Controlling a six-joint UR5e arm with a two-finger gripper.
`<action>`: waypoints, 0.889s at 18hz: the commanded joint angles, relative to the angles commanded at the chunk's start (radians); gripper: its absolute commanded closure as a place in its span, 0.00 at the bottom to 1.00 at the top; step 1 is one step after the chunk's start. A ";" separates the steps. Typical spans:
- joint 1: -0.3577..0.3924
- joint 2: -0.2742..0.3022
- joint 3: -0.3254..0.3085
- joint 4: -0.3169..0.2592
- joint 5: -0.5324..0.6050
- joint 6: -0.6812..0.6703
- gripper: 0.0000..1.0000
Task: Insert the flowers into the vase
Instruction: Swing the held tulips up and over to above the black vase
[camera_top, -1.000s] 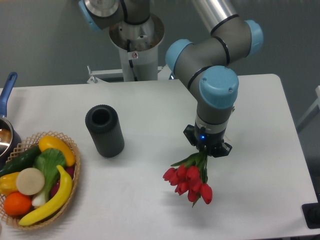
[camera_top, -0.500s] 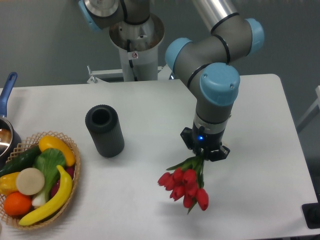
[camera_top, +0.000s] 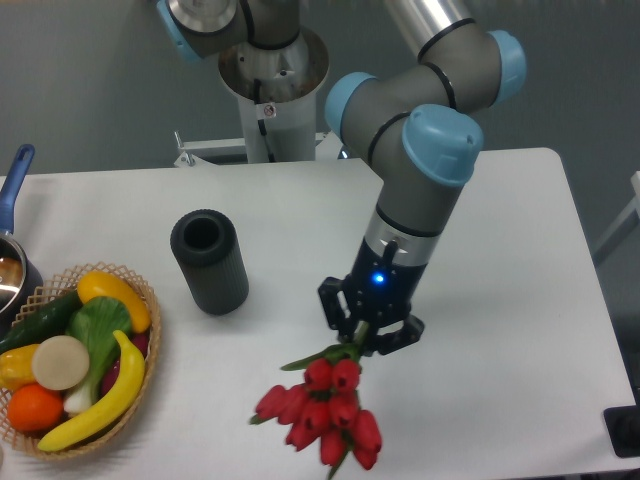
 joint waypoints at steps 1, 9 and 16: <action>-0.008 0.014 -0.009 0.000 -0.034 0.002 0.99; -0.002 0.136 -0.204 0.166 -0.449 0.005 0.97; 0.066 0.242 -0.281 0.167 -0.638 0.006 0.97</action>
